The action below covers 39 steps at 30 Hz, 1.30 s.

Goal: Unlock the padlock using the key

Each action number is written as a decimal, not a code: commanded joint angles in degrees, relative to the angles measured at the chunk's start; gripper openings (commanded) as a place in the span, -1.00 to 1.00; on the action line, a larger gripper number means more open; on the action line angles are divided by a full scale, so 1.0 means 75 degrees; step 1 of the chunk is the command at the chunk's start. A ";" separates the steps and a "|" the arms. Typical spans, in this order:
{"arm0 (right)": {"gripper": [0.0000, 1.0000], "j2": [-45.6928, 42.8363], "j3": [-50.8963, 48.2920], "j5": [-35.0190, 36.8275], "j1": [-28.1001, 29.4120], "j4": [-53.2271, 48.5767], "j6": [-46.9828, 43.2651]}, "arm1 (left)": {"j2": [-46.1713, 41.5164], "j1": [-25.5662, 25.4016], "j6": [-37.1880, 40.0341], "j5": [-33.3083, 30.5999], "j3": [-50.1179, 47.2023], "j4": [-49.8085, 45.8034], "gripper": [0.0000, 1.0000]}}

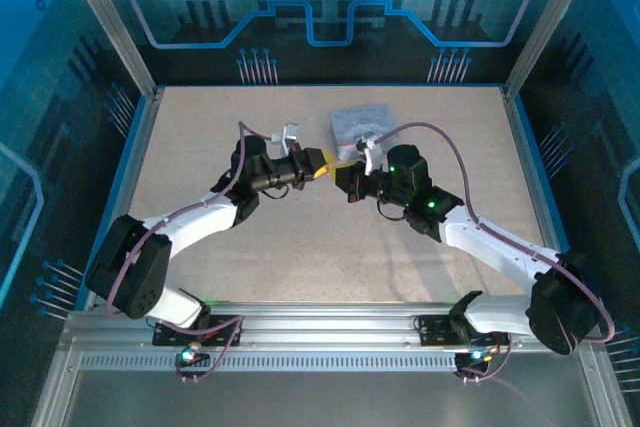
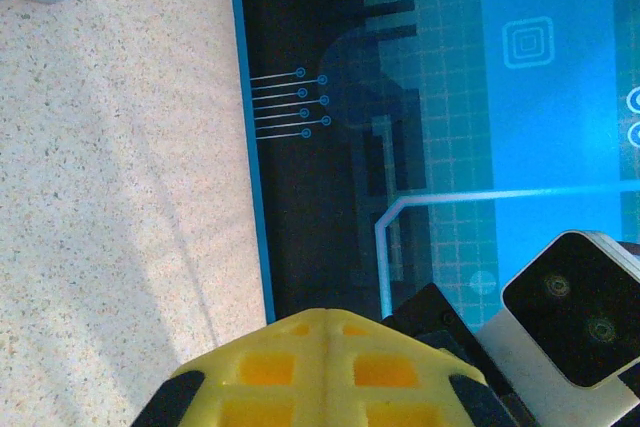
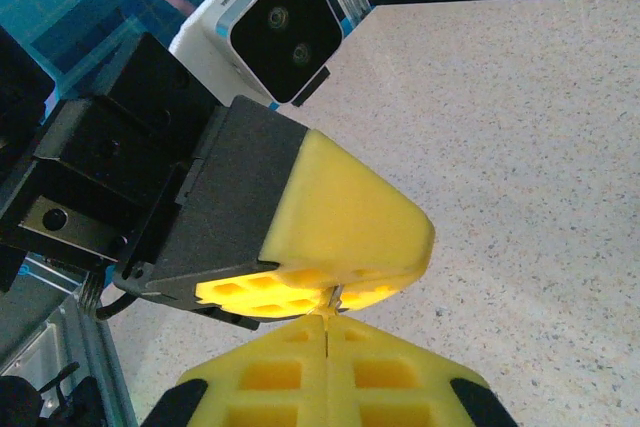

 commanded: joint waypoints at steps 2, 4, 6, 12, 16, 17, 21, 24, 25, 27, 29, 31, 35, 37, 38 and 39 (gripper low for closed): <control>-0.99 -0.0069 0.0221 -0.0143 -0.0086 0.0027 0.0168 | -0.0061 -0.0067 0.0416 0.0143 0.0368 -0.0205 -1.00; -0.92 -0.0107 0.0173 -0.0289 -0.0188 0.0088 0.0346 | -0.0143 -0.0072 0.0706 0.0084 0.0469 -0.0466 -1.00; -0.82 -0.0171 0.0087 -0.0459 -0.0276 0.0252 0.0538 | -0.0243 -0.0073 0.1030 0.0003 0.0590 -0.0755 -1.00; -0.52 -0.0473 -0.0299 -0.0918 -0.0575 0.1170 0.1346 | -0.0450 -0.0073 0.1965 -0.0199 0.1056 -0.1564 -1.00; -0.28 -0.0791 -0.0634 -0.1177 -0.0892 0.1918 0.1970 | -0.0562 -0.0072 0.2554 -0.0314 0.1390 -0.1938 -1.00; -0.21 -0.0875 -0.0679 -0.1228 -0.0968 0.2006 0.2037 | -0.0596 -0.0070 0.2705 -0.0344 0.1472 -0.2004 -1.00; 0.11 -0.1102 -0.0849 -0.1427 -0.1163 0.2506 0.2353 | -0.0725 -0.0073 0.3185 -0.0413 0.1757 -0.2180 -1.00; 0.31 -0.1192 -0.0922 -0.1515 -0.1206 0.2997 0.2540 | -0.0853 -0.0073 0.3531 -0.0451 0.1908 -0.2165 -1.00; 0.37 -0.1192 -0.0920 -0.1573 -0.1214 0.3104 0.2578 | -0.0891 -0.0070 0.3635 -0.0450 0.1967 -0.2172 -1.00; 0.43 -0.1138 -0.0834 -0.1713 -0.1221 0.3261 0.2612 | -0.0949 -0.0070 0.3787 -0.0431 0.2082 -0.2154 -1.00; 0.45 -0.1020 -0.0726 -0.1858 -0.1211 0.3403 0.2641 | -0.0986 -0.0070 0.3879 -0.0373 0.2184 -0.2077 -1.00; 0.45 -0.0884 -0.0628 -0.1953 -0.1192 0.3560 0.2681 | -0.1002 -0.0084 0.3913 -0.0311 0.2252 -0.1972 -1.00; 0.35 -0.0493 -0.0301 -0.2109 -0.1055 0.3589 0.2659 | -0.1033 -0.0105 0.3913 -0.0247 0.2328 -0.1885 -1.00; 0.29 -0.0303 -0.0172 -0.2165 -0.0976 0.3641 0.2651 | -0.1025 -0.0128 0.3901 -0.0245 0.2328 -0.1889 -1.00; 0.27 -0.0208 -0.0107 -0.2179 -0.0933 0.3654 0.2667 | -0.1023 -0.0140 0.3901 -0.0237 0.2328 -0.1884 -1.00; 0.25 -0.0135 -0.0056 -0.2181 -0.0912 0.3668 0.2664 | -0.1023 -0.0143 0.3901 -0.0239 0.2328 -0.1904 -1.00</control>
